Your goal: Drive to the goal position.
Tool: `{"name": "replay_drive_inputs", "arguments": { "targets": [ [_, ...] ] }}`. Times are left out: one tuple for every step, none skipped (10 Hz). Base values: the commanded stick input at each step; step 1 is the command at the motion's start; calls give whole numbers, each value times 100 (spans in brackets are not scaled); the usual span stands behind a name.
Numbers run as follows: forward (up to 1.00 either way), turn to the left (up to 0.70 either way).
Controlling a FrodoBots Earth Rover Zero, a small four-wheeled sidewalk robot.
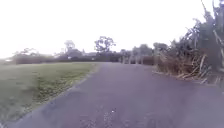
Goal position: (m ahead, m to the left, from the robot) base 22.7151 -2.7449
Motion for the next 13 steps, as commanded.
{"name": "replay_drive_inputs", "arguments": {
  "targets": [
    [70,0],
    [70,0],
    [70,0],
    [70,0],
    [70,0],
    [70,0],
    [70,0],
    [70,0],
    [70,0],
    [70,0],
    [70,0],
    [70,0],
    [70,0]
  ]
}}
